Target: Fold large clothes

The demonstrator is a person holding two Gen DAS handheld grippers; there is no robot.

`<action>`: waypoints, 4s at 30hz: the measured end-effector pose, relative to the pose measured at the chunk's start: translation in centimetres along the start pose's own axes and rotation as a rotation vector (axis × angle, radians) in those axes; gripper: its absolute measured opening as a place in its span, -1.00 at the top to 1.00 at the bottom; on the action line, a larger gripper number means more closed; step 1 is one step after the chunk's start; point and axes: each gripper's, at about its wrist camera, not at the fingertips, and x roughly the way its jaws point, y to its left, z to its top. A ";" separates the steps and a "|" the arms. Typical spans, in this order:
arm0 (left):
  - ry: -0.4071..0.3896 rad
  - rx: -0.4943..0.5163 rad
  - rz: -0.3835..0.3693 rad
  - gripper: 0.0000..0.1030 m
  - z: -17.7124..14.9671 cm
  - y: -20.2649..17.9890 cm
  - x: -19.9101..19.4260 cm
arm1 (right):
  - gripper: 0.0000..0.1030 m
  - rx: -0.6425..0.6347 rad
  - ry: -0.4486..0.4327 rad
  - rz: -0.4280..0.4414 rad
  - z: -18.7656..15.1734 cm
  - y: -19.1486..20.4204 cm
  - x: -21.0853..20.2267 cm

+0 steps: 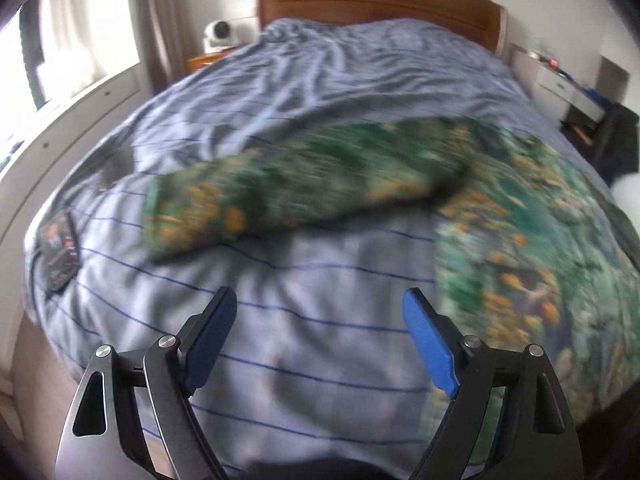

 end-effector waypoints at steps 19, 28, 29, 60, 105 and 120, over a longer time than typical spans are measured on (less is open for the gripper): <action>-0.050 0.049 -0.047 -0.90 -1.2 -6.6 -4.5 | 0.01 -0.021 0.021 0.032 -0.6 2.0 0.9; -0.081 0.076 -0.048 -0.94 -1.4 -7.9 -6.0 | -0.07 -0.025 0.006 0.020 -0.7 2.1 0.8; -0.091 0.076 -0.045 -0.94 -1.5 -8.1 -6.3 | -0.07 -0.024 0.005 0.018 -0.7 2.1 0.7; -0.045 0.137 -0.136 -0.94 -3.2 -11.9 -7.5 | -0.81 0.009 -0.041 -0.133 -0.7 -0.9 0.6; -0.046 0.208 -0.039 -0.94 -1.2 -15.8 -7.8 | -0.43 1.340 -0.006 0.034 -4.0 -40.6 16.8; 0.000 0.154 -0.056 -0.94 -1.9 -15.3 -6.2 | 0.83 0.640 -0.240 -0.018 11.9 -28.9 10.9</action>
